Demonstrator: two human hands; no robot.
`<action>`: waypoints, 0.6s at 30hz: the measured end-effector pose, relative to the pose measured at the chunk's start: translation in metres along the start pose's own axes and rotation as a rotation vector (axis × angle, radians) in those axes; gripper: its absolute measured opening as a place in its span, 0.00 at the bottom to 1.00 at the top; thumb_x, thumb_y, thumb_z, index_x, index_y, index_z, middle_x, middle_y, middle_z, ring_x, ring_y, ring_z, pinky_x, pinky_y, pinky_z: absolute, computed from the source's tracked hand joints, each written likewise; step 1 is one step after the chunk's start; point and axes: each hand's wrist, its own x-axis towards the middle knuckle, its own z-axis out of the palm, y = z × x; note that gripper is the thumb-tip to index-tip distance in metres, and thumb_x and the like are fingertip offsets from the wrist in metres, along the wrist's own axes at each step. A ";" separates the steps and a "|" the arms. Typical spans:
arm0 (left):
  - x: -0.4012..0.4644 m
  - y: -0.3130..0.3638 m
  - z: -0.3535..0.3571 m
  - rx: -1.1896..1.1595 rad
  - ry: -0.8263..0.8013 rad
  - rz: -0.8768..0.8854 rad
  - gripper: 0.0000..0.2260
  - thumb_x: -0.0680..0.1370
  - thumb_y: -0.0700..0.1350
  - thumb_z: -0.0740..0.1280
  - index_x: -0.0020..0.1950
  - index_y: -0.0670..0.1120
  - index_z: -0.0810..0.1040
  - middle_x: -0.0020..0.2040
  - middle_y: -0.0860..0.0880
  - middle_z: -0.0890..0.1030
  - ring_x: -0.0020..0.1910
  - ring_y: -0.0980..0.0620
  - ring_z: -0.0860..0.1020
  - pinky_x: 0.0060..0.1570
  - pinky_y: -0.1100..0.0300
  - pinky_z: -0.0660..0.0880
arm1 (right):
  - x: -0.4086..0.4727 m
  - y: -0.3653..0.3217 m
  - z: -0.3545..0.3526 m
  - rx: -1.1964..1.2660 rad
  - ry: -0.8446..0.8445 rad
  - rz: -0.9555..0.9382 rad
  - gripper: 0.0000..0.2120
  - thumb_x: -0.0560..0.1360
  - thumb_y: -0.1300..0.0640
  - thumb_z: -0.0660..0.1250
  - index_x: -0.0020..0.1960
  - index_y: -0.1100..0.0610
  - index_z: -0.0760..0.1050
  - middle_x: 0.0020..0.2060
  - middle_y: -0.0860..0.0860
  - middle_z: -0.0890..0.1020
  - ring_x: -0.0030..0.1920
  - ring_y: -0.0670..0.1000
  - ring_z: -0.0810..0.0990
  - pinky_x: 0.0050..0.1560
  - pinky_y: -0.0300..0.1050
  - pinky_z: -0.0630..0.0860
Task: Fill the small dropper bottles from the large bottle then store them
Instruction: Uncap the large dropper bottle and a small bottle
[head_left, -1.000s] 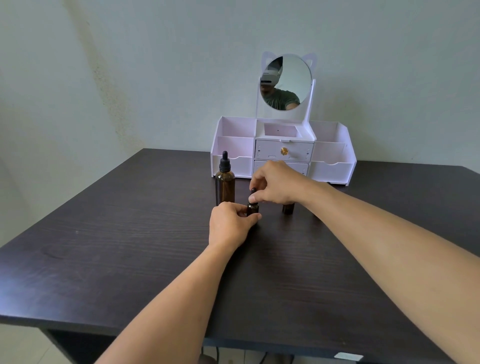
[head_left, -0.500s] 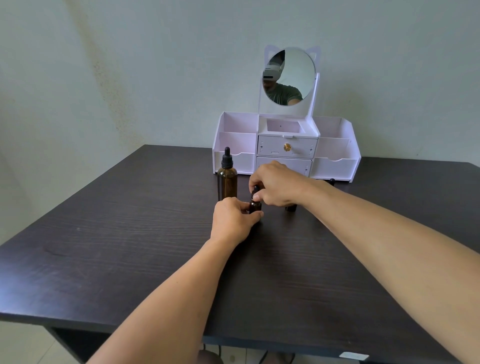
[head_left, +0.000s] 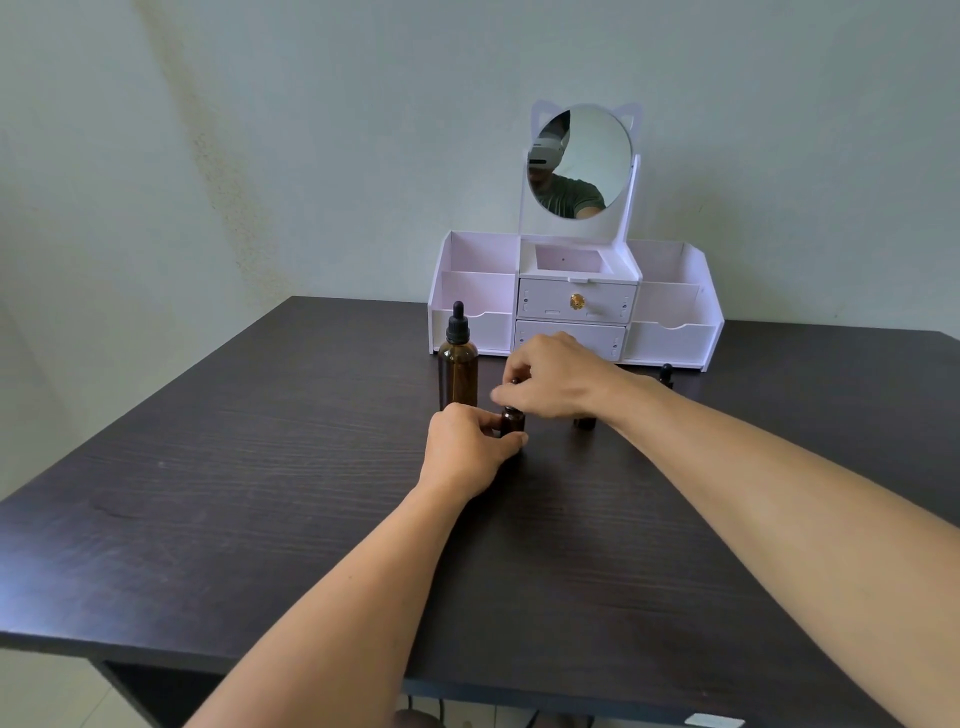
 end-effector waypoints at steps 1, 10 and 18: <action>0.000 0.000 0.000 -0.002 -0.004 -0.002 0.15 0.73 0.50 0.73 0.58 0.45 0.82 0.39 0.53 0.78 0.36 0.58 0.75 0.36 0.67 0.70 | 0.000 0.000 0.000 -0.017 0.001 -0.013 0.07 0.72 0.49 0.69 0.41 0.53 0.80 0.36 0.48 0.79 0.40 0.49 0.77 0.36 0.41 0.70; 0.000 -0.001 0.000 -0.003 0.006 -0.002 0.17 0.73 0.50 0.74 0.59 0.45 0.81 0.39 0.52 0.78 0.37 0.56 0.75 0.39 0.65 0.73 | 0.003 -0.006 -0.006 0.130 -0.029 -0.045 0.16 0.68 0.69 0.63 0.49 0.54 0.81 0.45 0.49 0.82 0.50 0.47 0.80 0.51 0.43 0.78; -0.001 -0.001 0.001 0.003 0.012 -0.009 0.16 0.73 0.50 0.74 0.58 0.45 0.82 0.38 0.53 0.78 0.36 0.56 0.75 0.37 0.66 0.71 | 0.004 -0.003 -0.004 0.022 -0.034 -0.056 0.09 0.71 0.65 0.68 0.47 0.54 0.82 0.41 0.47 0.81 0.46 0.48 0.79 0.42 0.40 0.76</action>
